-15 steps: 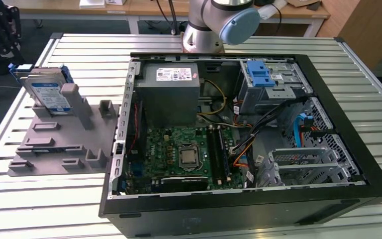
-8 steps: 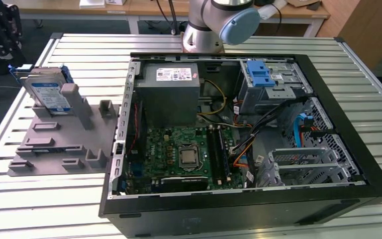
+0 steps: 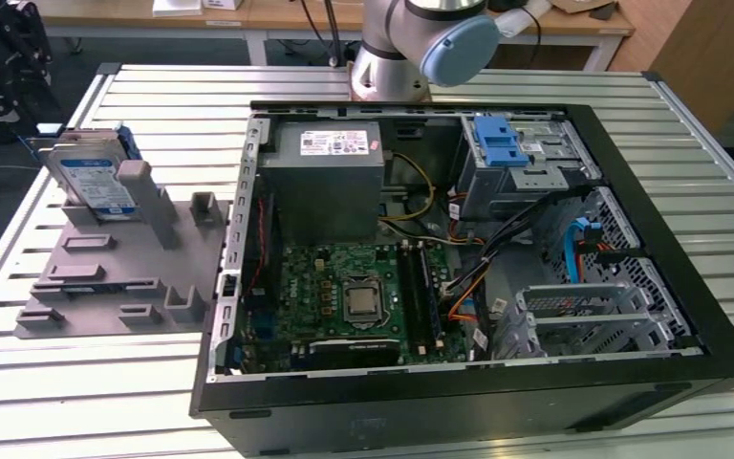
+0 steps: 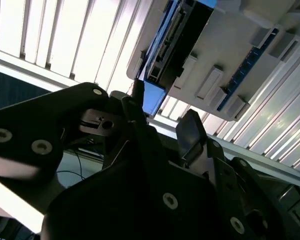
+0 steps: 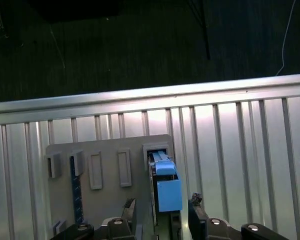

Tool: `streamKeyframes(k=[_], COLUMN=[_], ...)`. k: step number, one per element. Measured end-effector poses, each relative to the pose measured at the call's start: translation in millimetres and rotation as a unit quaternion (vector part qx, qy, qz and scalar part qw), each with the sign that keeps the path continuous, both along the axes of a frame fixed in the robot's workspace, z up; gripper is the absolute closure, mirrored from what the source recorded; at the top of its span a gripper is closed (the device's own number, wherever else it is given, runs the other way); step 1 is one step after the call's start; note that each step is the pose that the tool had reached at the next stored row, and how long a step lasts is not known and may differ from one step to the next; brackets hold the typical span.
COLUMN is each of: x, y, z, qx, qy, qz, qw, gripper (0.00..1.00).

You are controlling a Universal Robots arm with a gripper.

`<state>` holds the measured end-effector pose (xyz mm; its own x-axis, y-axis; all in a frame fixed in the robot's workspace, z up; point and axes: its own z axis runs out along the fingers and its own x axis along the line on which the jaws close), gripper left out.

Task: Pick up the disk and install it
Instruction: 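Pick up the disk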

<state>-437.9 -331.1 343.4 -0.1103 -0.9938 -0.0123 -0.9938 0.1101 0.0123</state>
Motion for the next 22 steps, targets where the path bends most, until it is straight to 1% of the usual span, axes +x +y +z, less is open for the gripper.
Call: streamKeyframes(k=[4, 8, 12, 17, 19, 22], x=[-1.5, -2.9, -3.6, -3.7, -3.7, -3.7], y=[2.5, 2.9, 3.2, 3.8, 4.1, 4.4], z=[-5.3, -12.4, -19.4, -25.8, -28.1, -29.7], qx=[-0.0012, -0.0042, -0.0043, -0.0043, -0.0043, -0.0044], qy=[0.0001, 0.0002, 0.0001, 0.0001, 0.0001, 0.0002], qz=[-0.002, -0.004, -0.005, -0.005, -0.005, -0.005], qw=[1.0, 1.0, 1.0, 1.0, 1.0, 1.0], gripper=[0.47, 0.47, 0.47, 0.47, 0.47, 0.47])
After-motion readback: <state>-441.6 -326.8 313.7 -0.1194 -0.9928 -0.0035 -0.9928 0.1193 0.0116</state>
